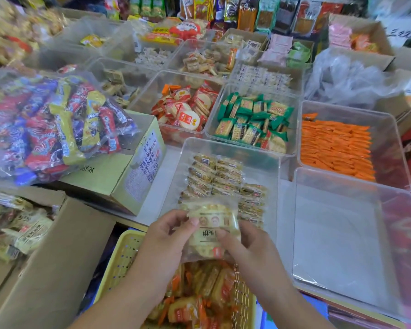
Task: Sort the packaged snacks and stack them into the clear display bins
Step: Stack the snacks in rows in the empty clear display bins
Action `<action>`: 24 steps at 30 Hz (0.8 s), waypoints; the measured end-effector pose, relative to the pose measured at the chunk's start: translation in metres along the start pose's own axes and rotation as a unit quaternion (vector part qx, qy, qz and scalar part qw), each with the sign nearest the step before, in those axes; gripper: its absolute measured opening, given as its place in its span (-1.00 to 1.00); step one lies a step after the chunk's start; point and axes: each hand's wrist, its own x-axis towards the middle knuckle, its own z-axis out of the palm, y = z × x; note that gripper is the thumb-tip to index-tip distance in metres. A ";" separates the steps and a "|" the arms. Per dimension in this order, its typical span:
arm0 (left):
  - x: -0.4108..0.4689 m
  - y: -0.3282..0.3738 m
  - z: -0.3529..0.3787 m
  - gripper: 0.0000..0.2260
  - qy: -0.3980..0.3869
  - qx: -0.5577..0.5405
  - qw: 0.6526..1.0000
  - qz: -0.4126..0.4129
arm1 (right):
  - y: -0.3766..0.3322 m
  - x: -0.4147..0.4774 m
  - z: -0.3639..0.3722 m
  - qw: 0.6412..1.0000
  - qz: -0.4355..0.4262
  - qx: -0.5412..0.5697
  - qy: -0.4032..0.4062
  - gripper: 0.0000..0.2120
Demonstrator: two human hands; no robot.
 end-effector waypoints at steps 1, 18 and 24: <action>0.003 -0.001 0.001 -0.88 0.031 -0.001 1.000 0.001 | 0.002 0.000 0.001 0.994 -0.057 -0.064 0.074 -0.44; 0.042 -0.009 0.005 -0.80 0.046 -0.013 0.998 -0.030 | 0.001 0.088 -0.062 0.812 -0.390 -0.432 0.043 -0.62; 0.051 -0.017 -0.012 -0.80 0.044 -0.053 0.997 -0.030 | -0.026 0.175 -0.101 0.701 -0.187 -0.685 0.061 -0.72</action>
